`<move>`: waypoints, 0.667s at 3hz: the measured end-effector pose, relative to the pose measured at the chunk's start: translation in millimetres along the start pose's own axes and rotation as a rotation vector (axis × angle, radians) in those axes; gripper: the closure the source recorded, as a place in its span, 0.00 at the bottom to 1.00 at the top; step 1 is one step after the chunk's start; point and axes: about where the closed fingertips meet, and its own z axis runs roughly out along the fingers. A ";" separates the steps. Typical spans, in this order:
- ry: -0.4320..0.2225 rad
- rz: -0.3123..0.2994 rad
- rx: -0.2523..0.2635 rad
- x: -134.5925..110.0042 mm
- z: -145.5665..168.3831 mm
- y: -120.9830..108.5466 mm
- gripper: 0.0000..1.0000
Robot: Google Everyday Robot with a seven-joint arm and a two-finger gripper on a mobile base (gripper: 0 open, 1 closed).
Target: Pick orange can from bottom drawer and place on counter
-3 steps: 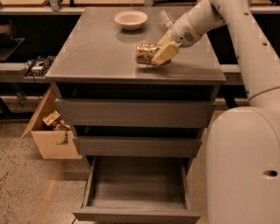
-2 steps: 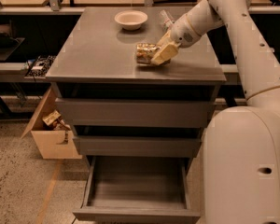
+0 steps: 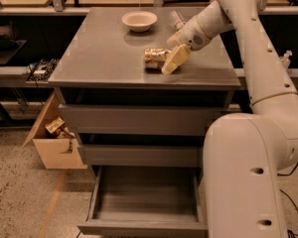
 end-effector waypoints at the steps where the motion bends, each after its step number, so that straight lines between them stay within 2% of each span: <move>1: -0.022 0.014 0.010 7.4 -3.0 -8.3 0.00; 2: -0.031 0.041 0.070 26.2 -28.4 -19.9 0.00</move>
Offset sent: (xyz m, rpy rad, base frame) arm 0.0446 -0.1118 0.0324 0.0176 -0.0245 -0.1236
